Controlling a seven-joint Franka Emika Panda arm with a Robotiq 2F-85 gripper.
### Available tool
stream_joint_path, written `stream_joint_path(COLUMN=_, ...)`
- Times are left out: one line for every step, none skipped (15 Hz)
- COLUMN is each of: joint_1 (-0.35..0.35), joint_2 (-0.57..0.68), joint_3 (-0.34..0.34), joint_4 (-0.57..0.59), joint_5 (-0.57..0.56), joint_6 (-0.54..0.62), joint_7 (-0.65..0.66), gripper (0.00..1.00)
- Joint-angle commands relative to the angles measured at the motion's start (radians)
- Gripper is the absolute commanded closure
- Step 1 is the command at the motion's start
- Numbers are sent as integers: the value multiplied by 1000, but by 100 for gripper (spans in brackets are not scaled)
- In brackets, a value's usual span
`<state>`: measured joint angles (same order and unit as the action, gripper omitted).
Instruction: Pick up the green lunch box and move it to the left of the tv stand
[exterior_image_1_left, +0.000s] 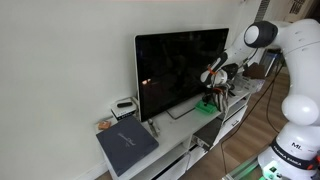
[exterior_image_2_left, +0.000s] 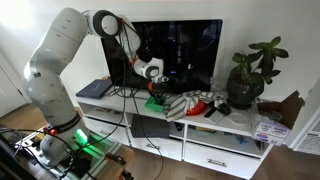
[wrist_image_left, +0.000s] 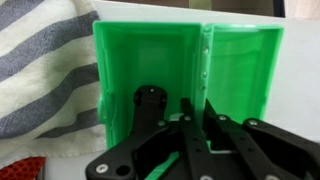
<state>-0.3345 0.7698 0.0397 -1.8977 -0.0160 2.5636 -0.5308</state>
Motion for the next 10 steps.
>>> stream_joint_path(joint_1=-19, joint_2=28, joint_3=-7, joint_4=42, joint_5=-1, joint_6=4, joint_7=1, gripper=97)
stream_joint_path(joint_1=-24, joint_2=28, joint_3=-9, joint_4=44, joint_5=-1, joint_6=0, joint_7=0, gripper=97)
stream_joint_path(joint_1=-25, joint_2=29, joint_3=-14, joint_4=47, joint_5=-4, joint_6=-1, joint_7=-1, gripper=97)
stream_joint_path(joint_1=-30, joint_2=31, joint_3=-18, joint_4=48, joint_5=-4, joint_6=-2, joint_7=-3, gripper=97)
stream_joint_path(joint_1=-33, joint_2=33, joint_3=-21, joint_4=49, joint_5=-6, joint_6=-6, joint_7=-4, gripper=97)
stream_joint_path(joint_1=-37, joint_2=36, joint_3=-24, joint_4=50, joint_5=-8, joint_6=-9, joint_7=-6, gripper=97)
stream_joint_path(joint_1=-37, joint_2=39, joint_3=-30, joint_4=50, joint_5=-11, joint_6=-3, joint_7=-3, gripper=97)
stream_joint_path(joint_1=-33, joint_2=43, joint_3=-40, joint_4=52, joint_5=-18, joint_6=5, joint_7=3, gripper=97)
stream_joint_path(joint_1=-32, joint_2=47, joint_3=-48, joint_4=55, joint_5=-23, joint_6=15, joint_7=6, gripper=97)
stream_joint_path(joint_1=-33, joint_2=49, joint_3=-51, joint_4=57, joint_5=-24, joint_6=17, joint_7=6, gripper=97)
